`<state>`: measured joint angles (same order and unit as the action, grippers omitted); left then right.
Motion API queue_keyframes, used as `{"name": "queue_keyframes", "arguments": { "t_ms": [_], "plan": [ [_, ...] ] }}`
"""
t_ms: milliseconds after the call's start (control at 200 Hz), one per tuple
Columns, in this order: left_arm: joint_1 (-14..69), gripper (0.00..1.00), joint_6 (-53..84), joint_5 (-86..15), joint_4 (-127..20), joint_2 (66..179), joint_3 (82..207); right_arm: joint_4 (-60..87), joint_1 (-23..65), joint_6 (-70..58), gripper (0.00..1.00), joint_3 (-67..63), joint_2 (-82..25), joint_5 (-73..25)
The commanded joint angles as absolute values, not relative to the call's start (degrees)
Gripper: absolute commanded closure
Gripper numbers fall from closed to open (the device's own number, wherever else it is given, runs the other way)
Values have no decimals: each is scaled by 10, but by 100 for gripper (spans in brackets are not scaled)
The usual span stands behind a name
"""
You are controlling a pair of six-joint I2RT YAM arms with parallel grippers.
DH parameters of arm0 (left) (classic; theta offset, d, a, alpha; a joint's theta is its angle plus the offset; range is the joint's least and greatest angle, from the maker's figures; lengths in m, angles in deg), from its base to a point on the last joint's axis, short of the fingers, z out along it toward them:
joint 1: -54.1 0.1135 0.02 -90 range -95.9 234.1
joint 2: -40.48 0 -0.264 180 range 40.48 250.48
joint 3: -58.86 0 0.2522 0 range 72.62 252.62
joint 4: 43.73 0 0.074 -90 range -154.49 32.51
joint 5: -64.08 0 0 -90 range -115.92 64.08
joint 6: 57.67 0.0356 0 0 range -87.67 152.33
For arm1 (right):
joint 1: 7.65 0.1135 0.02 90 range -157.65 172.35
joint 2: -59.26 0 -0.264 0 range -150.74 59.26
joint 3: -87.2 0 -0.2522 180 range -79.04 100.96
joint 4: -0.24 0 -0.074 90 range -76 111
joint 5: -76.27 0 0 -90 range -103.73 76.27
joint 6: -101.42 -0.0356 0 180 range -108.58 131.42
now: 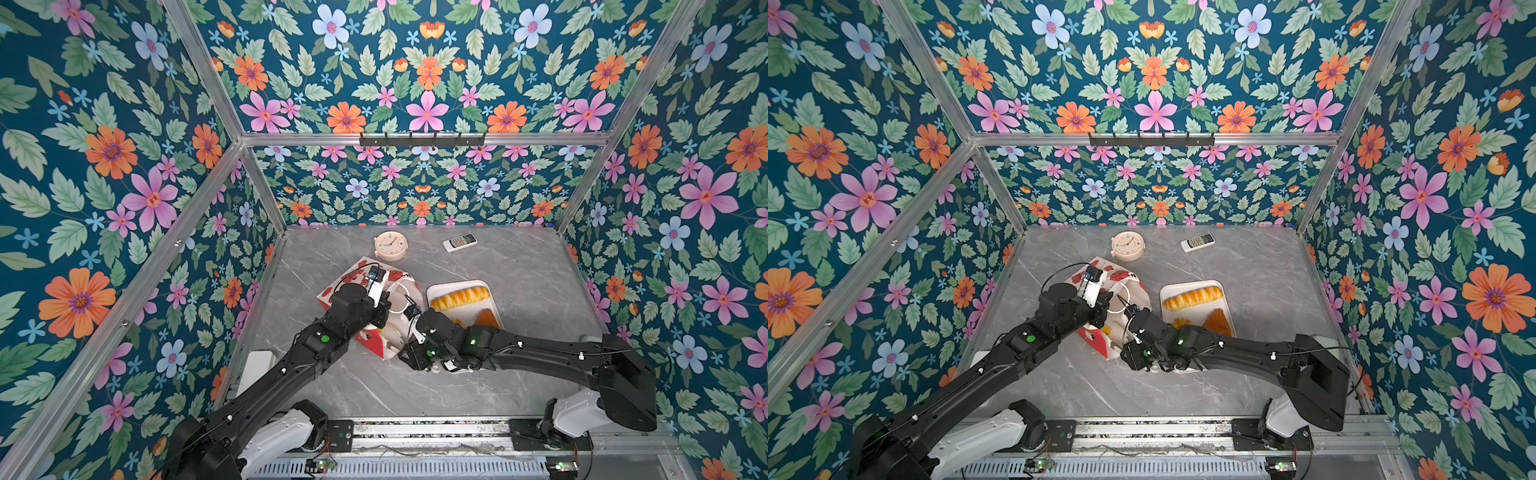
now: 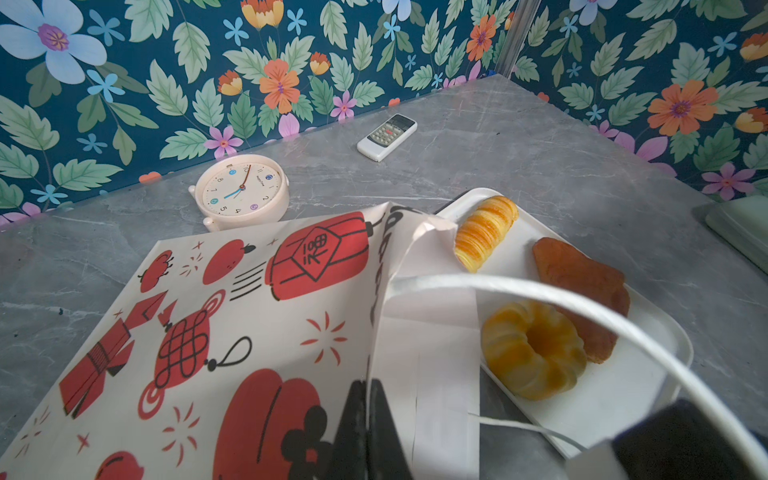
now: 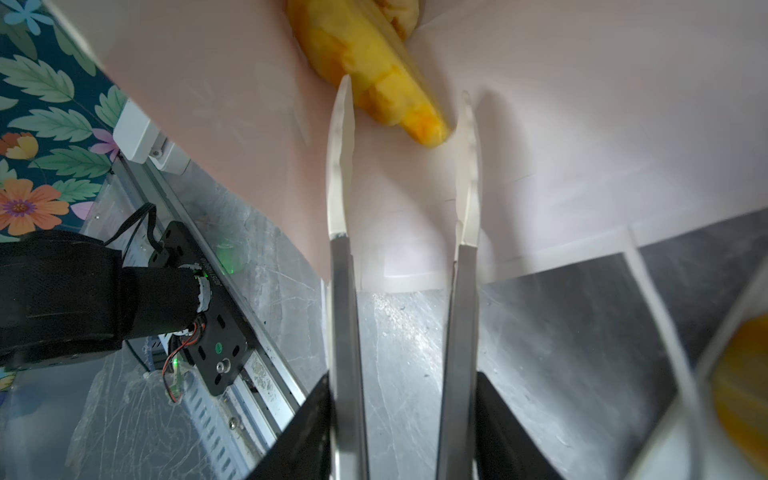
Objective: Take the fake bread out of the paper bag
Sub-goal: 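Move the open tongs with the right gripper into the tilted bag, then close the tongs on the yellow croissant and lift it out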
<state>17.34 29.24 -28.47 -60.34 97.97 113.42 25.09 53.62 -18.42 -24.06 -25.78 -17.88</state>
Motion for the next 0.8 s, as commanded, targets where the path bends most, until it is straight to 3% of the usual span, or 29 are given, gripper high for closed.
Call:
{"name": "queue_keyframes", "arguments": {
  "t_ms": [0,795],
  "plan": [
    [174,100,286,-288,-589,979,1140,226,532,-174,50,-251,-231,-170],
    [174,98,279,-302,-589,981,1141,251,516,-91,47,-186,-329,-221]
  ]
}}
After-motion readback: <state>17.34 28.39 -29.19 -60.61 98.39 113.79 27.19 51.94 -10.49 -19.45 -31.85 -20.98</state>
